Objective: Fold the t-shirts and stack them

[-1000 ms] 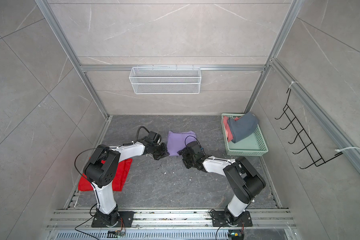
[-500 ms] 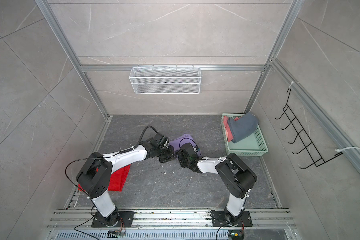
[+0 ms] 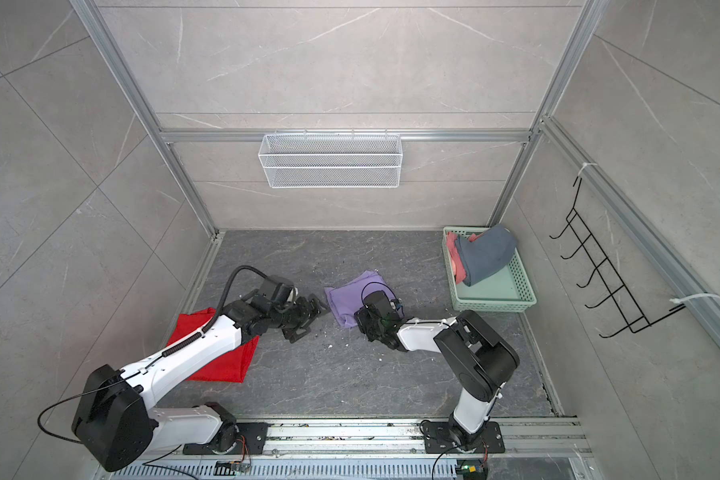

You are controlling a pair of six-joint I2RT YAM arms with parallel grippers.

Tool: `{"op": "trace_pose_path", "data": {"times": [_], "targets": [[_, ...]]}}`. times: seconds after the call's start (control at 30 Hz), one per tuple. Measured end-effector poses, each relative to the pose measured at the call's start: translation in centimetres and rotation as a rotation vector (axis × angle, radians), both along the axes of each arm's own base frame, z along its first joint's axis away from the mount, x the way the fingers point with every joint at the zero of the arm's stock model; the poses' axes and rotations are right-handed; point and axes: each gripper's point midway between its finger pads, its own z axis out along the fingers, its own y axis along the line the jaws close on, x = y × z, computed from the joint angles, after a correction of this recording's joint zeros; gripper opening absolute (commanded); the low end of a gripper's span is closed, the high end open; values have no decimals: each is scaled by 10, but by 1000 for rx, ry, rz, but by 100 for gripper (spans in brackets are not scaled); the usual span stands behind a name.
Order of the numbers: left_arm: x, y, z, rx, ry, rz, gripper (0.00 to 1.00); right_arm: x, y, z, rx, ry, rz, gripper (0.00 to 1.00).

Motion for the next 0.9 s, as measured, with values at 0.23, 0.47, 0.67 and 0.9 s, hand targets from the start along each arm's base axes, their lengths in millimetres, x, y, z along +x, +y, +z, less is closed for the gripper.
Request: {"op": "trace_pose_path", "data": {"times": [0.23,0.47,0.67,0.9], "targets": [[16,-21,-44,-87,173,-6,97,-2,7,26,56,-41,34,8],[31,-44,-55,-200,218,21,97,-4,12,33,79,-47,54,8],[40,-58,-79,-234,274,59,89,-8,18,35,99,-41,71,8],[49,-75,-92,-291,277,76,60,-13,22,33,108,-21,85,9]]}}
